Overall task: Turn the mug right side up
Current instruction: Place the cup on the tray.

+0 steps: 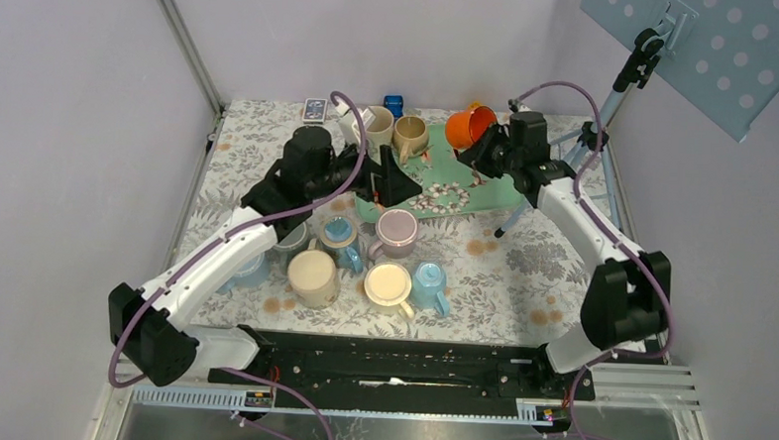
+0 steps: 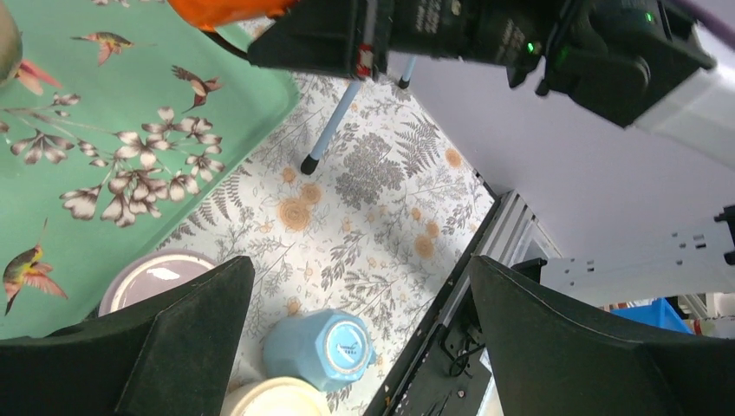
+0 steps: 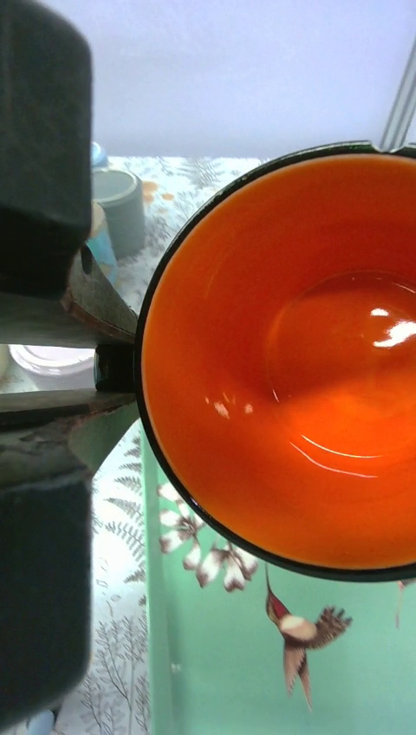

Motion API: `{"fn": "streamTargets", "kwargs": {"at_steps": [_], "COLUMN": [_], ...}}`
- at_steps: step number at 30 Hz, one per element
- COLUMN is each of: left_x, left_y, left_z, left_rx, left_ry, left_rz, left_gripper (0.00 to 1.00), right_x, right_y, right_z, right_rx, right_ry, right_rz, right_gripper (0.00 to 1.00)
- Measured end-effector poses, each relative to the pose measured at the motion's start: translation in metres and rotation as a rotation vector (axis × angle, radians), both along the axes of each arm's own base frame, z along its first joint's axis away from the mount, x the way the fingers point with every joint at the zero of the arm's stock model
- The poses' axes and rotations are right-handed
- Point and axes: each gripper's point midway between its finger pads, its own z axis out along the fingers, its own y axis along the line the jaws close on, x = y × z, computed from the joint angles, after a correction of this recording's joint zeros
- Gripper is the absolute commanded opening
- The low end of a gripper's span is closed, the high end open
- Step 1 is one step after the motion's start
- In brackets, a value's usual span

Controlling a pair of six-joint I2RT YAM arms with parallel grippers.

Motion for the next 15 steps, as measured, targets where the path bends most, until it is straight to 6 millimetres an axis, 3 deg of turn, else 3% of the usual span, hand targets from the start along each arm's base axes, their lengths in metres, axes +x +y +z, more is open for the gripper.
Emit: {"fn": "streamTargets", "kwargs": {"at_steps": [5,15], "left_x": [-0.007,-0.015], "left_y": [0.006,0.013], "left_z": [-0.007,0.005], "left_rx": [0.023,0.012], "left_ry": [0.006,-0.038], "left_rz": [-0.004,0.0], "left_gripper": [0.99,0.99], "right_x": [0.028,0.085], "right_y": [-0.003,-0.005], "right_z": [-0.021,-0.07], "right_rx": [-0.08,-0.236], "right_ry": [0.055,0.145], "right_rz": [-0.024,-0.034], "right_gripper": [0.0,0.0]}}
